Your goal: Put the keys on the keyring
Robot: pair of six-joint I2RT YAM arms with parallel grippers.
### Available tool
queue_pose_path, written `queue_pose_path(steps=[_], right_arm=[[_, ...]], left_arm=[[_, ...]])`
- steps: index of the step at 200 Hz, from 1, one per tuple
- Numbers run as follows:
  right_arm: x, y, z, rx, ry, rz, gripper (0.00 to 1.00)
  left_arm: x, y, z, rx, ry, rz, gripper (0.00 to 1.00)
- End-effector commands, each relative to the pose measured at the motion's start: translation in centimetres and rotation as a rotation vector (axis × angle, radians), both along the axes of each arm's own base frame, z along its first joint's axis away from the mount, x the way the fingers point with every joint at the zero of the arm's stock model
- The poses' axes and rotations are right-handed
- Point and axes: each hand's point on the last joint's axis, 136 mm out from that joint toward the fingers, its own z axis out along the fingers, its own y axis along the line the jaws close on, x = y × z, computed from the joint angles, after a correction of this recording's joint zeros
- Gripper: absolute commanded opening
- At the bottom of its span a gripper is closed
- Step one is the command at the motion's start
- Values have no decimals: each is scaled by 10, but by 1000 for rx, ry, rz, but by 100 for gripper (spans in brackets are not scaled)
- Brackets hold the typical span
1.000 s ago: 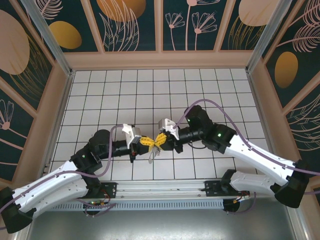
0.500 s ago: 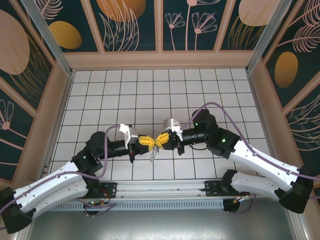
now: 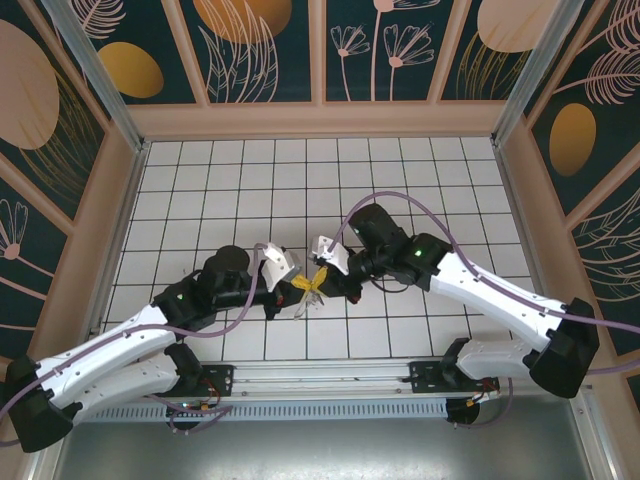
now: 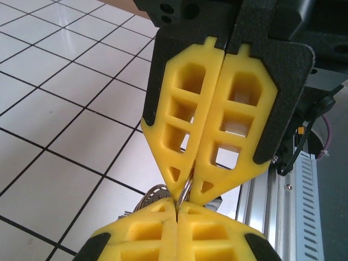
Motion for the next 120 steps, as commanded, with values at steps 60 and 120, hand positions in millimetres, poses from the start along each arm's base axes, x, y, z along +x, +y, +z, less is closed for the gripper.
queue_pose_path(steps=[60, 120], right_arm=[[-21, 7, 46, 275, -51, 73, 14], [-27, 2, 58, 362, -51, 73, 13]], left_arm=[[-26, 1, 101, -456, -184, -88, 0], [-37, 12, 110, -636, -155, -106, 0]])
